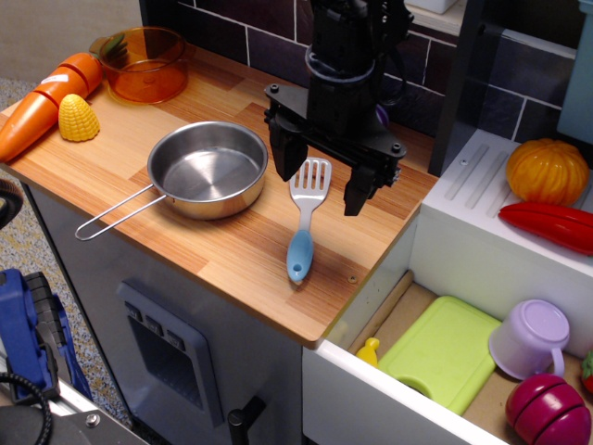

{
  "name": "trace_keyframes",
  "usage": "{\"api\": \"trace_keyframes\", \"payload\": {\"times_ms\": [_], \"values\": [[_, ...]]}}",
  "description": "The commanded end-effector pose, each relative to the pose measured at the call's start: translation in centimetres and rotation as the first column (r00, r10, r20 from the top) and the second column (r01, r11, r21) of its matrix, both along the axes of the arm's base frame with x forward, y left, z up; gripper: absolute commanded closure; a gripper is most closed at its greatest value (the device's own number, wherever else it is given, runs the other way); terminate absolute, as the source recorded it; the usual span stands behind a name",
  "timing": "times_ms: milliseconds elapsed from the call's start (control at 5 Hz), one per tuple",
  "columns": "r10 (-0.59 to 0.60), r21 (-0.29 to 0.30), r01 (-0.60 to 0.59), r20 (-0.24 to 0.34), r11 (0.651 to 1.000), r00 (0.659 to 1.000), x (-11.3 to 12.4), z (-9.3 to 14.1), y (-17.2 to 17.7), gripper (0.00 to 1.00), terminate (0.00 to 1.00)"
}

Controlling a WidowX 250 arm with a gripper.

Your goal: Put spatula in pan

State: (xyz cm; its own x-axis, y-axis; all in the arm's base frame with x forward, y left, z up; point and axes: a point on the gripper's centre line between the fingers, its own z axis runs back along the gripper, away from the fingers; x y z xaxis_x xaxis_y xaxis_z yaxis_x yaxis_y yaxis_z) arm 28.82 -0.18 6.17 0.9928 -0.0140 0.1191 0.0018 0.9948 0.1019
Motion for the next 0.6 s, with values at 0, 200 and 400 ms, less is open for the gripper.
{"api": "trace_keyframes", "payload": {"times_ms": [0,200,400], "values": [[0.000,0.000,0.000,0.000,1.000,1.000,0.00,0.00,0.00,0.00,0.00],[0.135,0.017,-0.134,-0.017,0.991,0.991,0.11,-0.13,-0.39,0.00,0.00],[0.219,0.015,-0.219,0.012,0.976,0.976,-0.13,-0.70,-0.67,0.00,0.00]]}}
